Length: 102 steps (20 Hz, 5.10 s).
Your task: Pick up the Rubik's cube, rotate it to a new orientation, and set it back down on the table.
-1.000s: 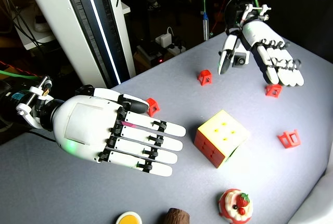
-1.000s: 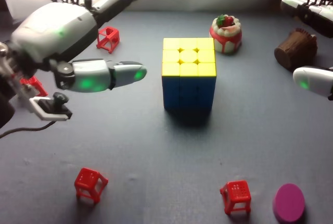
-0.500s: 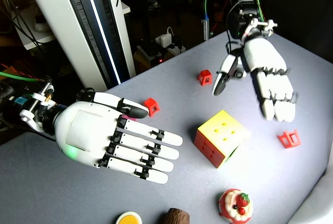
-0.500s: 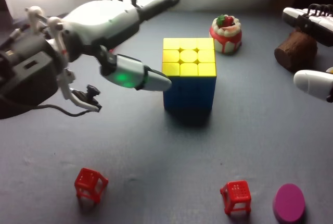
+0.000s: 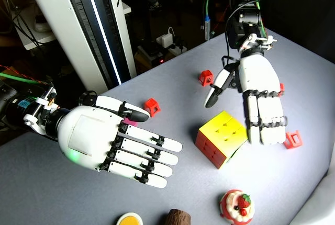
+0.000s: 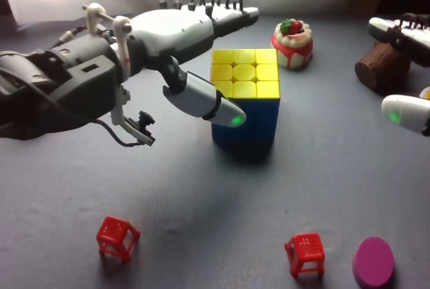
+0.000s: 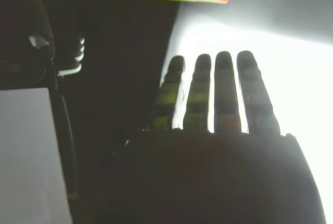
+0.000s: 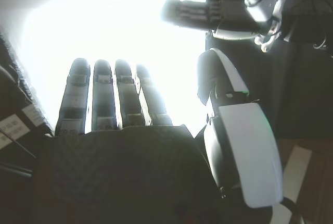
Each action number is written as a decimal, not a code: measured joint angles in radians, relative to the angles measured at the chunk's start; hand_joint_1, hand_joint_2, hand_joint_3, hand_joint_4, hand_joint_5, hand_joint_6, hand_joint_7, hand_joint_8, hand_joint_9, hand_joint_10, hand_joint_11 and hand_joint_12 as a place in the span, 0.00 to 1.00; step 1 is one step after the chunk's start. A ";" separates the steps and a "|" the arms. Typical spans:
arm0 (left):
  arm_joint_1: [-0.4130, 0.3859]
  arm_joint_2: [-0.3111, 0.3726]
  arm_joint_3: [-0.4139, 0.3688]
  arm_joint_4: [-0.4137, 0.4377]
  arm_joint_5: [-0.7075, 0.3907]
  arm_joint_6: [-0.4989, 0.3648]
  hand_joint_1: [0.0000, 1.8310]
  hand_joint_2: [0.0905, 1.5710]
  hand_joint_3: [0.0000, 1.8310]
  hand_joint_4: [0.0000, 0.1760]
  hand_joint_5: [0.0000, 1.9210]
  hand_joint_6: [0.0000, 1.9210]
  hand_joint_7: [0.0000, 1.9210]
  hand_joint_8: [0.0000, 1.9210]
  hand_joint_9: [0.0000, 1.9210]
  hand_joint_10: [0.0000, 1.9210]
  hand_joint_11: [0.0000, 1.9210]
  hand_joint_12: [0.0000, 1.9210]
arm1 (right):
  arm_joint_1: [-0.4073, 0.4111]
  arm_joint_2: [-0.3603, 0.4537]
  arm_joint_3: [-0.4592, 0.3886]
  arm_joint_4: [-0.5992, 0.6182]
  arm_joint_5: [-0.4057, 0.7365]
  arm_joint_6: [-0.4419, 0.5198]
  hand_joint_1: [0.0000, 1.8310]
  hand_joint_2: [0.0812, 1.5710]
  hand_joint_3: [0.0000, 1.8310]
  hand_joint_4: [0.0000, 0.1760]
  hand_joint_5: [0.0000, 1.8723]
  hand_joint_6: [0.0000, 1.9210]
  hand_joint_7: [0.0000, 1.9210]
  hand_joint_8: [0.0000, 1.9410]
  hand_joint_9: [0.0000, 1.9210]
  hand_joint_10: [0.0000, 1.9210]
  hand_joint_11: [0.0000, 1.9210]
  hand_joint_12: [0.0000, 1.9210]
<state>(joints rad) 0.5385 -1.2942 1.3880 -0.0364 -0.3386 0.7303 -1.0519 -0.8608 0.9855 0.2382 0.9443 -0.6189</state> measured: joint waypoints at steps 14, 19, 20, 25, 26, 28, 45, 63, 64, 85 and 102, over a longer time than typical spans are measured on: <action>-0.014 -0.062 0.075 -0.140 0.131 0.133 0.36 0.54 0.01 0.05 0.00 0.00 0.00 0.00 0.00 0.00 0.00 0.00 | -0.012 -0.006 0.002 0.006 0.000 0.000 0.19 0.85 0.00 0.00 0.00 0.00 0.00 0.00 0.00 0.00 0.00 0.44; -0.014 -0.080 0.093 -0.152 0.144 0.136 0.44 0.59 0.00 0.00 0.11 0.01 0.08 0.01 0.08 0.04 0.00 0.45 | -0.012 -0.006 0.002 0.005 0.000 0.000 0.18 0.84 0.00 0.00 0.00 0.00 0.00 0.00 0.00 0.00 0.00 0.35; -0.014 -0.086 0.095 -0.154 0.142 0.137 0.50 0.62 0.00 0.00 0.19 0.06 0.20 0.15 0.12 0.41 0.02 0.82 | -0.012 -0.006 0.002 0.005 0.000 0.000 0.17 0.85 0.00 0.00 0.00 0.00 0.00 0.00 0.00 0.00 0.00 0.33; -0.016 -0.087 0.097 -0.175 0.126 0.129 0.54 0.67 0.00 0.00 0.14 0.46 0.11 0.66 0.08 0.81 0.11 1.00 | -0.012 -0.006 0.002 0.003 0.002 0.000 0.18 0.84 0.00 0.00 0.00 0.00 0.00 0.00 0.00 0.00 0.00 0.47; -0.016 -0.087 0.097 -0.174 0.126 0.130 0.54 0.67 0.00 0.00 0.14 0.46 0.11 0.66 0.08 0.81 0.11 1.00 | -0.014 -0.006 0.002 0.004 0.002 0.000 0.18 0.84 0.00 0.00 0.00 0.00 0.00 0.00 0.00 0.00 0.00 0.47; -0.016 -0.087 0.097 -0.174 0.126 0.130 0.62 0.77 0.03 0.00 0.37 0.67 0.30 0.84 0.27 0.97 0.32 1.00 | -0.014 -0.006 0.002 0.002 0.006 0.000 0.18 0.84 0.00 0.00 0.00 0.00 0.00 0.00 0.00 0.00 0.00 0.70; 0.001 0.020 -0.016 -0.054 -0.044 0.068 0.74 0.50 0.36 0.00 0.51 1.00 0.59 1.00 0.64 1.00 0.69 1.00 | -0.014 -0.003 0.027 -0.033 0.074 0.000 0.00 0.96 0.00 0.00 0.00 0.00 0.00 0.00 0.02 0.01 0.02 0.01; -0.012 0.163 -0.177 0.207 -0.381 -0.043 0.61 0.46 0.51 0.00 0.44 0.79 0.69 1.00 0.79 1.00 0.82 1.00 | 0.053 -0.206 0.303 -0.122 0.110 0.001 0.01 0.88 0.00 0.00 0.00 0.00 0.00 0.00 0.00 0.00 0.00 0.00; -0.017 0.170 -0.179 0.222 -0.388 -0.042 0.60 0.53 0.43 0.00 0.40 0.80 0.71 1.00 0.79 1.00 0.83 1.00 | 0.060 -0.217 0.309 -0.119 0.113 0.000 0.00 0.89 0.00 0.00 0.01 0.01 0.01 0.00 0.00 0.00 0.00 0.00; -0.025 0.170 -0.180 0.234 -0.396 -0.028 0.62 0.37 0.80 0.00 0.50 0.80 0.51 0.87 0.62 0.88 0.59 0.97 | 0.156 -0.254 0.307 -0.314 0.181 0.001 0.00 0.89 0.00 0.00 0.00 0.00 0.00 0.00 0.00 0.00 0.00 0.00; -0.024 0.177 -0.200 0.258 -0.419 -0.027 0.63 0.47 0.45 0.00 0.46 0.72 0.67 1.00 0.77 1.00 0.83 1.00 | 0.156 -0.254 0.299 -0.361 0.169 0.000 0.05 0.87 0.00 0.00 0.00 0.00 0.00 0.00 0.00 0.00 0.00 0.00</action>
<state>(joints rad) 0.5140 -1.1168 1.1881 0.2218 -0.7578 0.7036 -0.8959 -1.1149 1.2850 -0.1230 1.1133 -0.6186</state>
